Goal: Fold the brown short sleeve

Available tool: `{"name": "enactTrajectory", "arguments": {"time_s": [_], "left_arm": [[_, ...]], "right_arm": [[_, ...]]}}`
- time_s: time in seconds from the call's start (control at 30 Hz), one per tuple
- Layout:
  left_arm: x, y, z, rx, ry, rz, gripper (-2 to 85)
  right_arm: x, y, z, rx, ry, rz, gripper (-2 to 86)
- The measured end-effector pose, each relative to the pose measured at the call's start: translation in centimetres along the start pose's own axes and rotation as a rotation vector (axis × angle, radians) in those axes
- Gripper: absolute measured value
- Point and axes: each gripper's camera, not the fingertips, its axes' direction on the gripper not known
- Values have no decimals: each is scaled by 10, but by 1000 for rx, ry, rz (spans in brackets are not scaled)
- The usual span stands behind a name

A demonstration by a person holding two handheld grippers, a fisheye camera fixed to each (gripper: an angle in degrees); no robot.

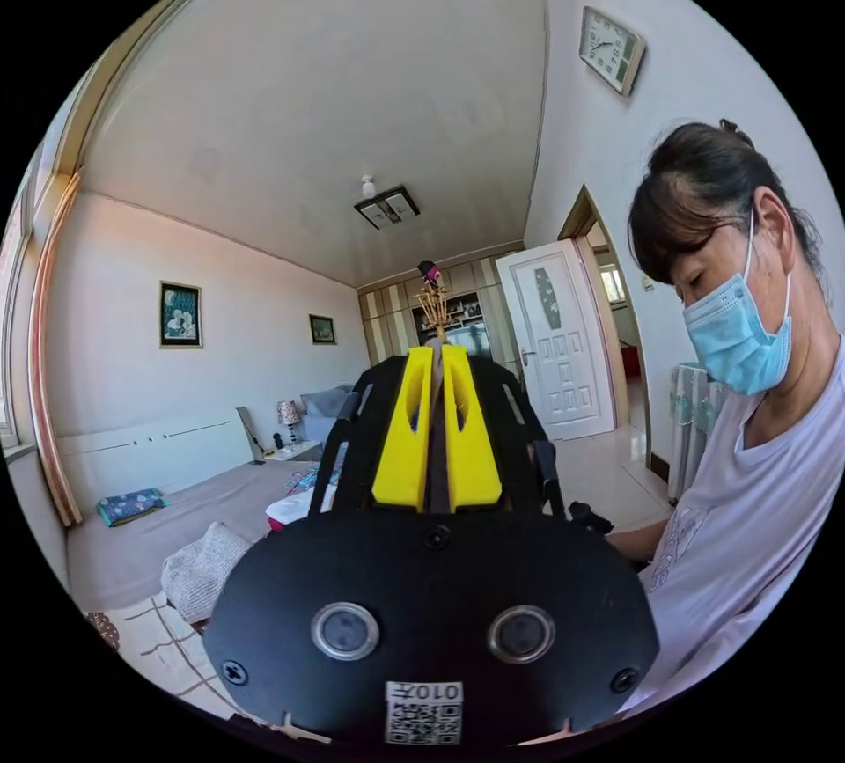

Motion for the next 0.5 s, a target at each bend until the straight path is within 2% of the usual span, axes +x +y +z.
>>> {"name": "enactTrajectory", "arguments": {"time_s": [0.17,0.27,0.4,0.5], "left_arm": [[3,-21,-53,69,-176,46,-1],[3,-31,-72,78,-315,88,-1],[-28,-41,-48,-23,-375,89,-1],[-67,-33,1,-149,-411,79,0]], "right_arm": [[-1,-24,-117,218,290,-31,20],[-9,-43,-167,325,390,-96,18],[-2,-77,-175,297,467,-150,18],[13,-106,-145,178,532,-184,19]]}}
